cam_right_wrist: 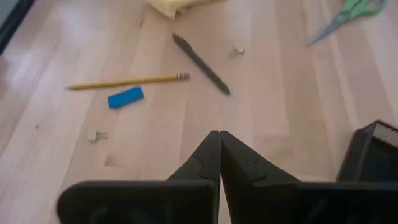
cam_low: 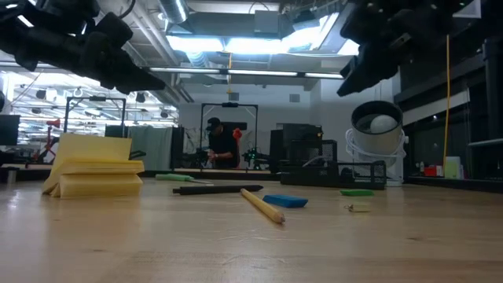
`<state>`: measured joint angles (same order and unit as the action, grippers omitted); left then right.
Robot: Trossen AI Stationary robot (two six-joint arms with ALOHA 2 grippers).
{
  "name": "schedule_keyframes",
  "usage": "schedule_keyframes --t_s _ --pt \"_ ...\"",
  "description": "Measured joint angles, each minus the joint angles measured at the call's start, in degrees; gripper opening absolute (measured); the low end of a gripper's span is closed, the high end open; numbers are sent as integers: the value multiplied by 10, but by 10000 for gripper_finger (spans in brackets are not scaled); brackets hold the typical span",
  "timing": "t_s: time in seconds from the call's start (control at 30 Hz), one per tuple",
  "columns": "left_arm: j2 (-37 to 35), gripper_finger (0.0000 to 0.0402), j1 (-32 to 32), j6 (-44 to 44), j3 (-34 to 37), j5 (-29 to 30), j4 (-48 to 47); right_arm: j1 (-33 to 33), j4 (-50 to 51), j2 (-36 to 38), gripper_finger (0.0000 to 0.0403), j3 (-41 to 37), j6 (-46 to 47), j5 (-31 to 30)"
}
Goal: Pick and place office supplies into organizer
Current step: Put the green eraser into the metal mesh desk organizer
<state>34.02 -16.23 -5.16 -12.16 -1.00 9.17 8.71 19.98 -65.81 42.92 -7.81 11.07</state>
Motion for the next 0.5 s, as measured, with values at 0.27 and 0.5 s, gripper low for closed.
schedule_keyframes --t_s 0.27,0.5 --pt "0 7 0 -57 0 1 22 0 18 -47 27 22 -17 -55" --pt "0 25 0 -16 0 2 22 0 23 -68 83 22 -17 -66"
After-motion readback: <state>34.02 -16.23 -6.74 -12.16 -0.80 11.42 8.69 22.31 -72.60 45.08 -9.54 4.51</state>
